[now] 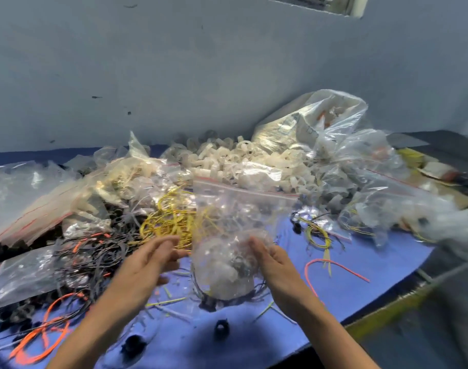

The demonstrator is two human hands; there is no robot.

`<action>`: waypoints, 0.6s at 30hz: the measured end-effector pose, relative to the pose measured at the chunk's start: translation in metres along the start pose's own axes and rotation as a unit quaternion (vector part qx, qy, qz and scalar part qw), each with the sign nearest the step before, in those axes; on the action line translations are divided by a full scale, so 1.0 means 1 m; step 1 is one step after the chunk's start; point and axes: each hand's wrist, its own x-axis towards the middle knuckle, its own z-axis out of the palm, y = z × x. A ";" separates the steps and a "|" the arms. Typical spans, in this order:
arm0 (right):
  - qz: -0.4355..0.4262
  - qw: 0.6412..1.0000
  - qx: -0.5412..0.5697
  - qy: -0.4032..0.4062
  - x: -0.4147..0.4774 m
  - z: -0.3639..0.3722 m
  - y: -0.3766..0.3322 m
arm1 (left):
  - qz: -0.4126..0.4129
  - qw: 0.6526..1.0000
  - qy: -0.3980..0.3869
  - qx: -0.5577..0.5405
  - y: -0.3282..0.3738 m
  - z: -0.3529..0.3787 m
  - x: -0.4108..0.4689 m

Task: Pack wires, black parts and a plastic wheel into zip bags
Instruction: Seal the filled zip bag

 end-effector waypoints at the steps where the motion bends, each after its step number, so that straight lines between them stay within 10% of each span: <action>1: 0.009 0.999 0.001 0.031 0.001 -0.012 0.000 | -0.007 1.000 0.017 -0.014 -0.004 -0.004 0.000; 11: 0.015 0.928 0.000 0.372 0.082 -0.191 -0.038 | -0.032 0.998 0.051 0.024 -0.025 -0.049 -0.010; 15: 0.104 0.829 -0.258 0.486 0.095 -0.230 -0.009 | -0.036 0.997 0.060 0.034 -0.025 -0.053 -0.012; 18: 0.068 0.832 -0.426 0.347 0.089 -0.216 0.021 | -0.049 0.996 0.071 0.016 -0.031 -0.059 -0.015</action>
